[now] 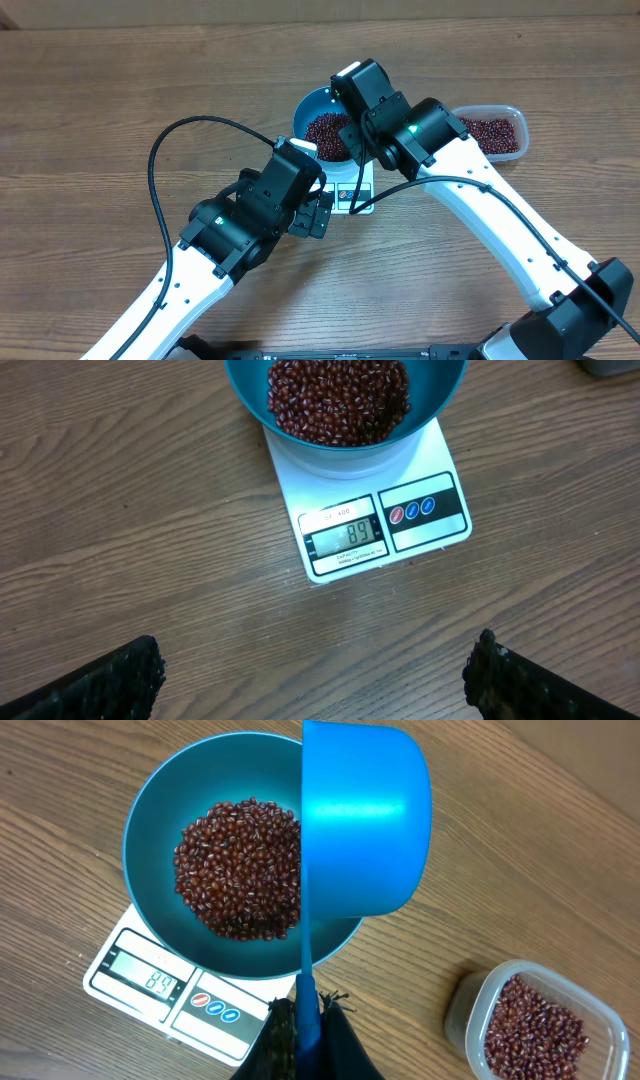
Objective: Scoop item into bowl and weigh 150g on scale
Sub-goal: 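Tip the scoop to pour beans into the teal bowl, then move the empty scoop back to the bean tub with right gripper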
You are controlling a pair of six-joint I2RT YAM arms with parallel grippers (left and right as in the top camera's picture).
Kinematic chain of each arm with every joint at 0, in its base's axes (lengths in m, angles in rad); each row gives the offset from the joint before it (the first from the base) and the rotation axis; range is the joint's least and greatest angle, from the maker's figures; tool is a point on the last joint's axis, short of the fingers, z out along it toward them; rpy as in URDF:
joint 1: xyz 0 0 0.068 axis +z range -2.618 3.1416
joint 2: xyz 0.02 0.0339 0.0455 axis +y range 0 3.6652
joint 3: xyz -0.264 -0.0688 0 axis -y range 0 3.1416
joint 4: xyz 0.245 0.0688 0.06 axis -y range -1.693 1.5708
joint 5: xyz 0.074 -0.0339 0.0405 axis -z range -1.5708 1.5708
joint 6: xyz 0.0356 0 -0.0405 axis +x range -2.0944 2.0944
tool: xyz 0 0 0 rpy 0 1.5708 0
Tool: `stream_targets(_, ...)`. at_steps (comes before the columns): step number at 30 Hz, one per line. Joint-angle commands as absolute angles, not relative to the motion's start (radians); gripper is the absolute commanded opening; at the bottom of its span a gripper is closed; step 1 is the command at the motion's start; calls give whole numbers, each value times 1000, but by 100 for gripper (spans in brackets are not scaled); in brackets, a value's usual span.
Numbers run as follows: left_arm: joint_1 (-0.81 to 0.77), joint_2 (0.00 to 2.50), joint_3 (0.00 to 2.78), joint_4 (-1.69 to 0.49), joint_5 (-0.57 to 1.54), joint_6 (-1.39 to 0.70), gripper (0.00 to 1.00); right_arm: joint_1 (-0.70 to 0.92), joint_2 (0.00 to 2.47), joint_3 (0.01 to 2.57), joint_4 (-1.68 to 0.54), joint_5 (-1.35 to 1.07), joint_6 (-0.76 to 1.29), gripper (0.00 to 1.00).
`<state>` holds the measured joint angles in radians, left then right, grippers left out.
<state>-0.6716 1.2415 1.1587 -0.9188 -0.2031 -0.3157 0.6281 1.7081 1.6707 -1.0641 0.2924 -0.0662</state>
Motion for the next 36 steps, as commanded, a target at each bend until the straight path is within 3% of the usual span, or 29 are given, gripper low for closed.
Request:
stream_targets(1, -666, 1229, 1181, -916, -210, -318, 100, 617, 1673, 1711, -1060, 302, 15, 4)
stream_targets(10, -666, 1229, 1181, -916, -210, -318, 100, 478, 1589, 1711, -1064, 109, 57, 4)
stream_targets(21, -666, 1229, 1181, -916, -210, -318, 99, 150, 1516, 1708, -1229, 191, 64, 4)
stream_targets(36, -666, 1229, 1181, -916, -210, -318, 100, 116, 1731, 1708, -1290, 354, 180, 4)
